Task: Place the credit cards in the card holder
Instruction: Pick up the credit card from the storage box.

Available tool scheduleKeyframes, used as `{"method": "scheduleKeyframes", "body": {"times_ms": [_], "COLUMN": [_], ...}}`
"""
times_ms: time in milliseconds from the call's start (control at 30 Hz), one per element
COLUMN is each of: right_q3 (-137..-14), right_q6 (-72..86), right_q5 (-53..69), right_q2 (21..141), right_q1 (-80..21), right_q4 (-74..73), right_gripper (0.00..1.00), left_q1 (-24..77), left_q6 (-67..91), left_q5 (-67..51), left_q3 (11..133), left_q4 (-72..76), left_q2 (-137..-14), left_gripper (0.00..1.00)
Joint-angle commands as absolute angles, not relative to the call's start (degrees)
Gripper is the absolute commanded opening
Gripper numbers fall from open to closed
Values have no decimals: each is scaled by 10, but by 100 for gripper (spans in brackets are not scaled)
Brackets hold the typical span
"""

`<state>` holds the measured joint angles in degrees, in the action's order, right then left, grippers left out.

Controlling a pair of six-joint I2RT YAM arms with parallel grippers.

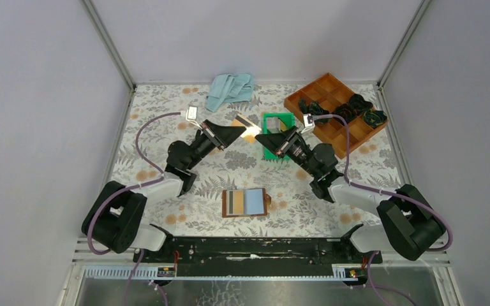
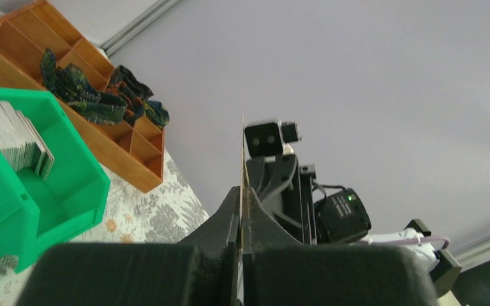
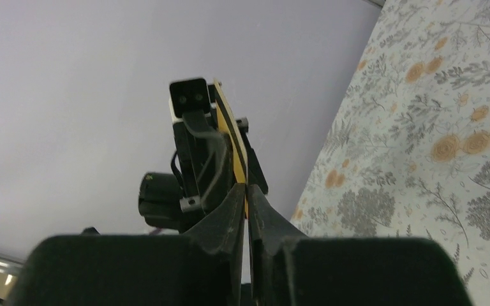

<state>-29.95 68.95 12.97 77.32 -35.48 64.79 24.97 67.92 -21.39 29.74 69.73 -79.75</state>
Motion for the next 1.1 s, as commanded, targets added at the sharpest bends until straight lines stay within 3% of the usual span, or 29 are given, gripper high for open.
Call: {"method": "scheduleKeyframes", "body": {"times_ms": [0,167,400,667,1067], "right_q3": [-298,-301,-319,-343,-347], "right_q6": [634,555,443,373,355], "right_q5": [180,169,149,98,-16], "right_q2": [738,673,592,625,711], "right_q1": [-380,-381,-384,-433,-536], "right_q4": [602,482,265,113,65], "right_gripper": [18,31,36,9,0], "left_q1": [231,213,209,210,223], "left_q6": [689,646,507,420,433], "left_q5": [-242,-267,-260,-280,-314], "left_q3": [330,341,376,384,329], "left_q4": [710,591,270,-2,-102], "left_q2": [-802,-759,-670,-639,-620], "left_gripper": [0,0,0,0,0]}}
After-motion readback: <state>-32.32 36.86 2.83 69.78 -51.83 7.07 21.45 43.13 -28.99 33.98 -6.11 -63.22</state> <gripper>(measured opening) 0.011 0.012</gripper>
